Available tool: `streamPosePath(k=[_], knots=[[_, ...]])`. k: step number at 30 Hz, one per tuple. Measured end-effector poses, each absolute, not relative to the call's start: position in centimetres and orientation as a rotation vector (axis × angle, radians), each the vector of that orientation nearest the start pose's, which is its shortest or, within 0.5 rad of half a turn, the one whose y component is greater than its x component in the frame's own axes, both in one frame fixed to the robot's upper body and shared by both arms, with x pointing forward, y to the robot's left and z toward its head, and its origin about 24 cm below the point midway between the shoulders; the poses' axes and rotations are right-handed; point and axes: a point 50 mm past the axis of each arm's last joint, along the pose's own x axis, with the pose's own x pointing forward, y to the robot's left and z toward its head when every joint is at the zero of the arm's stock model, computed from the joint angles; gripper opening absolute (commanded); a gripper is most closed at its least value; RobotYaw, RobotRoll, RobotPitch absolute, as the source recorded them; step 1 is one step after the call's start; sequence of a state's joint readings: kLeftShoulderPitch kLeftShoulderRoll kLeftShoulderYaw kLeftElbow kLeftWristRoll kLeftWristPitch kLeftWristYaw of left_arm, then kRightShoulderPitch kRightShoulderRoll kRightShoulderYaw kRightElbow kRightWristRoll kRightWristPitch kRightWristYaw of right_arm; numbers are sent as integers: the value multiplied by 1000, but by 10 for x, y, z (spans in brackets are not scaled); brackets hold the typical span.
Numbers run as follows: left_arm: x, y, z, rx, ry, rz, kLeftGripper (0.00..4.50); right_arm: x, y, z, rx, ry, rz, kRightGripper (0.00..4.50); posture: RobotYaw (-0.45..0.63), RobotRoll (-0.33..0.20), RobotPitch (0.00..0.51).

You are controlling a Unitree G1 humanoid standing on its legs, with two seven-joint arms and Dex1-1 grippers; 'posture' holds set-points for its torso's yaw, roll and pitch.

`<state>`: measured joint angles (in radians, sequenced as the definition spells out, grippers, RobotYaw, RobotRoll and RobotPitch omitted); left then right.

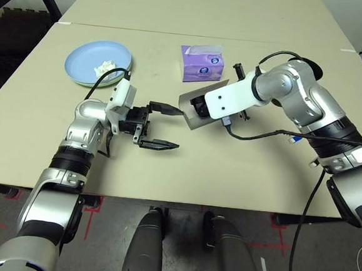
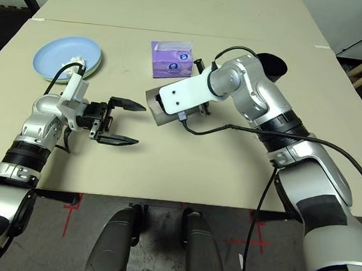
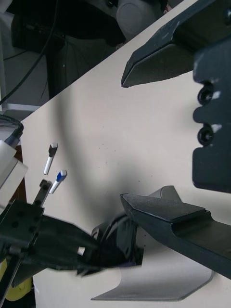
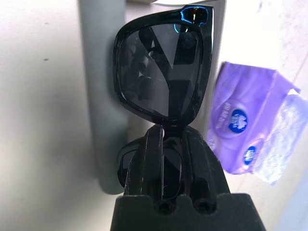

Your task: Organize and tidy the items on the table.

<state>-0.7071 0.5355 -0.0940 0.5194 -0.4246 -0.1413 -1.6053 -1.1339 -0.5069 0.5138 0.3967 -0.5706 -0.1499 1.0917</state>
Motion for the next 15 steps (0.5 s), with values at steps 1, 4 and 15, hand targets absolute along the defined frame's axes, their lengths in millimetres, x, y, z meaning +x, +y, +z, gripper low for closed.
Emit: streamPosePath(k=[1, 4, 15], knots=[[319, 179, 159, 353, -156, -1589, 4500, 360, -79, 233, -1695, -48, 1066, 421, 158, 0, 214], [319, 179, 159, 350, -154, -1588, 4500, 362, -75, 232, -1701, -52, 1068, 421, 157, 0, 213], [319, 180, 159, 350, -154, -1584, 4500, 369, -74, 227, -1700, -26, 1064, 421, 162, 0, 216]])
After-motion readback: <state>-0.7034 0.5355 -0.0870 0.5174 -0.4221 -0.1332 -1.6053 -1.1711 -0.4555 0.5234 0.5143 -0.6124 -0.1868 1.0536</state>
